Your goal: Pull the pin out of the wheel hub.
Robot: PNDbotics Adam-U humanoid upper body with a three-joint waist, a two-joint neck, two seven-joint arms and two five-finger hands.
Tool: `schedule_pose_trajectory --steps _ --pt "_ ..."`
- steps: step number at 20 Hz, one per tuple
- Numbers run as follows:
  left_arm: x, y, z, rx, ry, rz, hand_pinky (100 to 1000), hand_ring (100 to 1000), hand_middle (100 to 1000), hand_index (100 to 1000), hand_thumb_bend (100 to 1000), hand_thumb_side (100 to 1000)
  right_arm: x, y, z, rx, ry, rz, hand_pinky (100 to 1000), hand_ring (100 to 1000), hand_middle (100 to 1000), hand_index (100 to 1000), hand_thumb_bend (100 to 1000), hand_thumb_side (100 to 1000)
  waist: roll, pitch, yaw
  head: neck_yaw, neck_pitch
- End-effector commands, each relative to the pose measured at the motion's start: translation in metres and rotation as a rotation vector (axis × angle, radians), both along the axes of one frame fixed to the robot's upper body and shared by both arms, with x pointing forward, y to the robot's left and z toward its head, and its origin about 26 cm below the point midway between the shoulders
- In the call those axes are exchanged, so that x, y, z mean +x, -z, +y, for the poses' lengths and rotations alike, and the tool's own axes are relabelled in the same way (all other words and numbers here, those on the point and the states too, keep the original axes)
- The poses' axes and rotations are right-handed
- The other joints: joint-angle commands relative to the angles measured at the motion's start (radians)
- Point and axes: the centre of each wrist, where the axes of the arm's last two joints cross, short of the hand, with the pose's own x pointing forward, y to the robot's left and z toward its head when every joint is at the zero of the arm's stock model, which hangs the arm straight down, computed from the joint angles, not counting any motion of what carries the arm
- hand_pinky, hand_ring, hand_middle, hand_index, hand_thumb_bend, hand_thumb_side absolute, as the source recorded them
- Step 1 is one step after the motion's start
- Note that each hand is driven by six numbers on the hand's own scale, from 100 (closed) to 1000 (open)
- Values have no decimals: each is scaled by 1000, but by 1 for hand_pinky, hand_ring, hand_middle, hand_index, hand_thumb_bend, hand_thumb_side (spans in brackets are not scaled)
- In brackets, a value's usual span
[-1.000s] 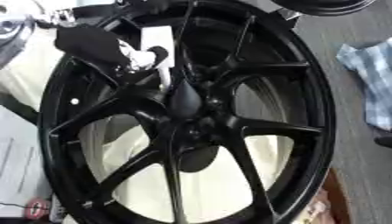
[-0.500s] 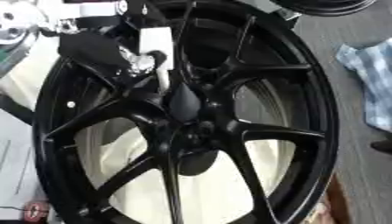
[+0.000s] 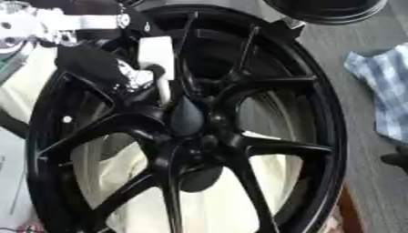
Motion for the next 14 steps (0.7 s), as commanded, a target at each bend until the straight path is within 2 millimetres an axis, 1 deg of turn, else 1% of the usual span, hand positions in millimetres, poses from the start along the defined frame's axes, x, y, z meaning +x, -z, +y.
schedule_pose_trajectory --steps 1,5,6,8,9,11,12,13,14 --pt "-6 -12 2 8 -14 -2 895 861 762 856 149 555 -1 -6 1 -8 -4 -20 1000 775 651 790 100 730 0 -19 0 -1 -10" --pt "-8 -14 1 21 -3 8 891 854 751 822 134 559 -1 -7 1 -6 -6 -19 1000 775 651 790 100 729 0 -19 2 -3 -11" --pt "-8 -14 1 23 -3 9 885 842 741 797 127 532 -1 -7 1 -7 -7 -20 1000 775 651 790 100 726 0 -20 2 -3 -11" --pt "-8 -15 1 29 -10 8 878 830 726 782 132 517 -1 -7 1 -8 -9 -21 1000 775 651 790 100 724 -1 -21 2 -3 -9" --pt "-8 -15 1 34 -15 6 877 829 723 783 136 517 -1 -7 1 -8 -10 -22 1000 775 651 790 100 724 -1 -22 2 -4 -9" --pt "-8 -15 1 41 -17 10 882 835 738 823 133 524 -1 -7 0 -7 -9 -22 1000 775 650 789 100 725 -1 -23 2 -5 -10" --pt "-8 -15 0 43 -12 12 883 839 745 827 136 498 -1 -7 0 -6 -9 -21 1000 775 650 790 100 728 -1 -23 2 -5 -11" --pt "-8 -15 0 45 -8 13 877 832 733 805 128 437 -1 -7 0 -5 -9 -19 1000 775 650 790 100 730 -1 -23 2 -6 -11" --pt "-9 -15 0 45 -6 11 874 828 726 793 124 422 -1 -7 1 -4 -9 -18 1000 775 650 790 100 731 0 -23 2 -7 -12"
